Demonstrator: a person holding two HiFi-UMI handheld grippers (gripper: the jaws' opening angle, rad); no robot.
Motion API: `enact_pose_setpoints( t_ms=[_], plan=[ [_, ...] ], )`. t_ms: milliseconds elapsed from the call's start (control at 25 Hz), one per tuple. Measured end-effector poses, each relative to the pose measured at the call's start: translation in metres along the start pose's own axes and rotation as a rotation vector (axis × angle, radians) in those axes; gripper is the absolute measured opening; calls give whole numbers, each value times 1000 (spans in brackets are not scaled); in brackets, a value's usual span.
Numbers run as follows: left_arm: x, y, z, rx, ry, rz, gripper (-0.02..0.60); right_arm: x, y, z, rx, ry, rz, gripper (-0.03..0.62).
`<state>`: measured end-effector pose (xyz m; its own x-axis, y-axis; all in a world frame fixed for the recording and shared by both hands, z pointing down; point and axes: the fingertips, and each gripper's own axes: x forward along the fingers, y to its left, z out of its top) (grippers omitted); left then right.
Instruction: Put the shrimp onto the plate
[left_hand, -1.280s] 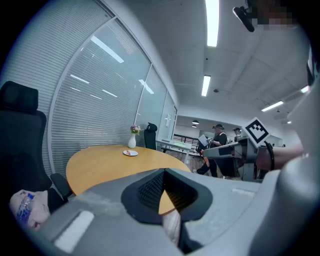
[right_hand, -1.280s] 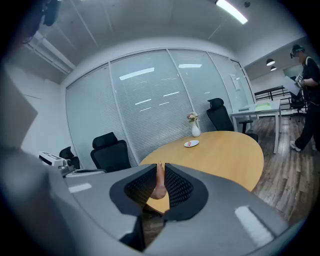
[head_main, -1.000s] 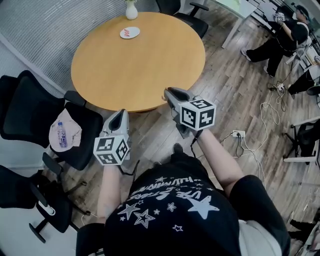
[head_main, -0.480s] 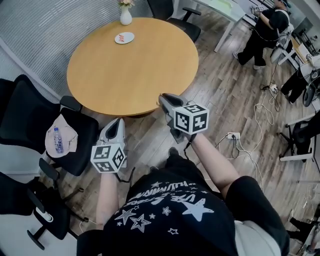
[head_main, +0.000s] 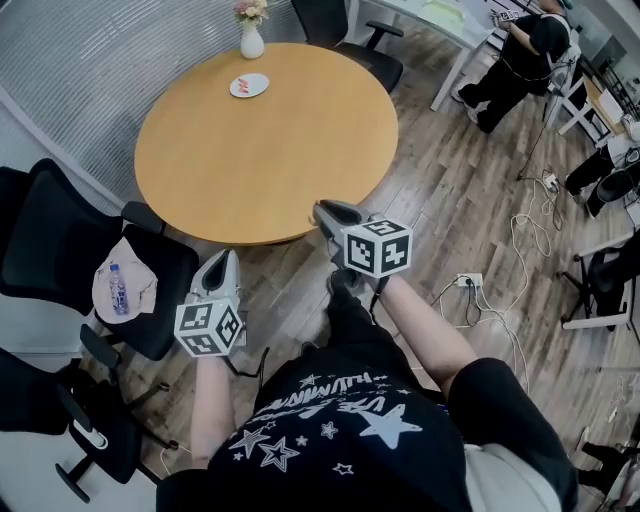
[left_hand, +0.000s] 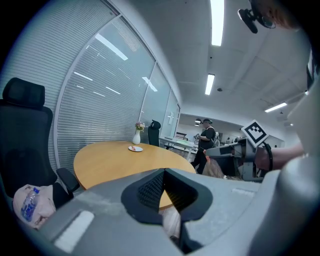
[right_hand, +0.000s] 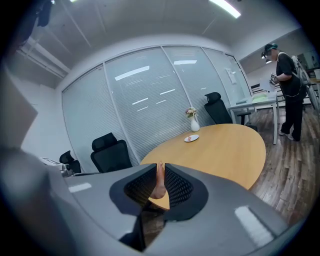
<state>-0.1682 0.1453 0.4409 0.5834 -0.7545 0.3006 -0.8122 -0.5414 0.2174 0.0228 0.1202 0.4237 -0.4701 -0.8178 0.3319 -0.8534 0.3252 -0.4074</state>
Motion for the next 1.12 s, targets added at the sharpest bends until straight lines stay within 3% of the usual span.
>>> enact_pose_setpoints(
  t_ms=[1120],
  plan=[
    [225,17,82,22,23,166,0,131,-202,132,103,19,117,51]
  ],
)
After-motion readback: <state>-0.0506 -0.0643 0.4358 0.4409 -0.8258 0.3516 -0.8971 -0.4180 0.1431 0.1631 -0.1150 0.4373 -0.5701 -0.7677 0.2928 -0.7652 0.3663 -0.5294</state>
